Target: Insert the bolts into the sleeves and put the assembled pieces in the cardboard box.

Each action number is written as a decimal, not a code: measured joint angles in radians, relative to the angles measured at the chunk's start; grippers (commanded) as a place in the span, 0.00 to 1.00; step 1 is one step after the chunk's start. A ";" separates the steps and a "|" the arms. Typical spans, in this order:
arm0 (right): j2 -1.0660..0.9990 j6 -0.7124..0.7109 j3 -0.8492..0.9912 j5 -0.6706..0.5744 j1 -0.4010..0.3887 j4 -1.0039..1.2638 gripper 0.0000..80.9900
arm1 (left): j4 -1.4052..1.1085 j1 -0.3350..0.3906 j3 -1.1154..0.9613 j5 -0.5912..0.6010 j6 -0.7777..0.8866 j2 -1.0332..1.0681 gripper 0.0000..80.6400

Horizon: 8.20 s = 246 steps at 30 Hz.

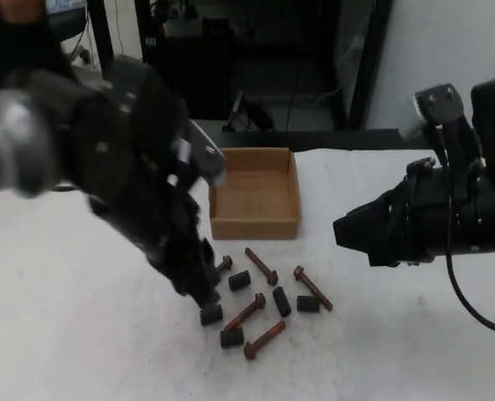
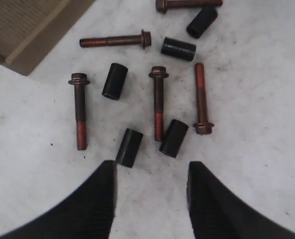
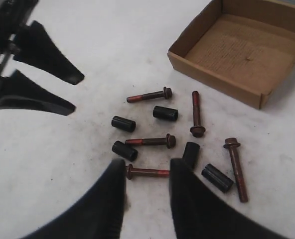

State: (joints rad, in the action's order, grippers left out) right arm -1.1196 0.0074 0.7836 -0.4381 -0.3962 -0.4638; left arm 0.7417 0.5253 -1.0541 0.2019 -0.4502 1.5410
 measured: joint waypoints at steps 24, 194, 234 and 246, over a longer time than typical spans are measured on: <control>0.004 -0.134 0.004 -0.062 0.126 -0.159 0.36 | -0.096 0.009 -0.151 -0.202 -0.146 0.293 0.53; -0.985 -0.785 0.699 0.241 -0.351 -0.255 0.37 | -0.982 -0.495 0.634 0.608 0.608 -0.635 0.00; -0.975 -0.673 0.695 0.240 -0.343 -0.252 0.01 | -0.982 -0.495 0.634 0.608 0.608 -0.639 0.00; -0.672 -0.256 0.589 -0.502 -0.117 -0.031 0.01 | -1.301 -0.495 0.636 0.538 0.903 -0.739 0.00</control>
State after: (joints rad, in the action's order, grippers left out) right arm -1.7921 -0.2486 1.3727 -0.9397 -0.5135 -0.4950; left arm -0.5593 0.0304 -0.4178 0.7403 0.4528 0.8022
